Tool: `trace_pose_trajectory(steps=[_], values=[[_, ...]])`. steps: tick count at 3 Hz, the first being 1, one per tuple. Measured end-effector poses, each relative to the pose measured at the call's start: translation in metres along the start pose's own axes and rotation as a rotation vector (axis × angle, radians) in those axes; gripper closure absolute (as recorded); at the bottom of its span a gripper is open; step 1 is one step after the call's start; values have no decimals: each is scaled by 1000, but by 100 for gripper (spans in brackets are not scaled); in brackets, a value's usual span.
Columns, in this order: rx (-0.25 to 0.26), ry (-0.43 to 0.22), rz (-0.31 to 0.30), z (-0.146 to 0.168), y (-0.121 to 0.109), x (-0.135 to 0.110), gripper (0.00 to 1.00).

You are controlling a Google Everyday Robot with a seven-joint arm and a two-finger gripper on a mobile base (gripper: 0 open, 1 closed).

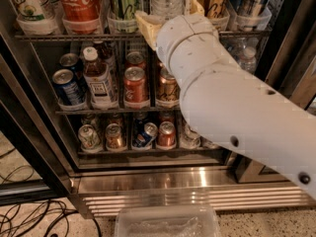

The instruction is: Pick water bottle from top shelf of fridge

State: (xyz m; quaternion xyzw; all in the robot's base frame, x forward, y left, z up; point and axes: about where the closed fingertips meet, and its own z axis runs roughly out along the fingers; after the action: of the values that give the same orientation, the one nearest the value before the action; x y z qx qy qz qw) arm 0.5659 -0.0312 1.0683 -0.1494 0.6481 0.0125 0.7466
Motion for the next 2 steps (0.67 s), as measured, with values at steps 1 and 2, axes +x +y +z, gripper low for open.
trace_pose_trajectory(steps=[1,2], values=[[6,6,6,11,-1,2,33],[15,6,9,21,-4,1,33]])
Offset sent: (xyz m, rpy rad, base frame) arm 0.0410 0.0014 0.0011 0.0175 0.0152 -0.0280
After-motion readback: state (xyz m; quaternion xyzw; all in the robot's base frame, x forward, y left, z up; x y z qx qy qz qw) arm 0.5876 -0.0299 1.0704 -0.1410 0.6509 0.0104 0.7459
